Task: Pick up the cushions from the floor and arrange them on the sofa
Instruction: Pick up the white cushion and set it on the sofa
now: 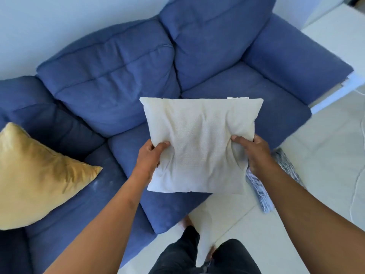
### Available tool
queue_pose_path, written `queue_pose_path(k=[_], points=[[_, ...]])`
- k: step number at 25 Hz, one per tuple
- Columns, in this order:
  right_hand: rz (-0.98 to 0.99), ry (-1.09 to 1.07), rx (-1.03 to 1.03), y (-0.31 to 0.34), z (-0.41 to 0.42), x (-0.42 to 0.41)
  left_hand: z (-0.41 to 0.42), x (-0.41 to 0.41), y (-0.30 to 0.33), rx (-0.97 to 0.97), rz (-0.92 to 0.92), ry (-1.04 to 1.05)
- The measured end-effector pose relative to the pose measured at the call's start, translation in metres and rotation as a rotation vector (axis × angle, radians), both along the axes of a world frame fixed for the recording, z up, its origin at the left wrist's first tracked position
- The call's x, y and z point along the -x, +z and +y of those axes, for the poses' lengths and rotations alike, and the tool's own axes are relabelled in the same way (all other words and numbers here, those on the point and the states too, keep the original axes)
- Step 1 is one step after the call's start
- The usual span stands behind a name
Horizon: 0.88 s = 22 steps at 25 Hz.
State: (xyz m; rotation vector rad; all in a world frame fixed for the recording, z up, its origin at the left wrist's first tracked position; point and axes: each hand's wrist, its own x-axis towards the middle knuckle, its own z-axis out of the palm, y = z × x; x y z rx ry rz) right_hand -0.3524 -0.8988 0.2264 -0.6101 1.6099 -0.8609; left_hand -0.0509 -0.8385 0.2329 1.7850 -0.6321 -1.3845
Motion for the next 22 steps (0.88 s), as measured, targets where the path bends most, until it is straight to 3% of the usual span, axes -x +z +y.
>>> queue_pose_path(k=[7,22], points=[[0.004,0.293,-0.007,-0.004,-0.086,-0.085,-0.006,-0.068,-0.006,0.005,-0.100,0.221],[0.055,0.703,-0.023,-0.070,-0.246,-0.179,-0.081,-0.105,-0.064,-0.096,-0.217,0.543]])
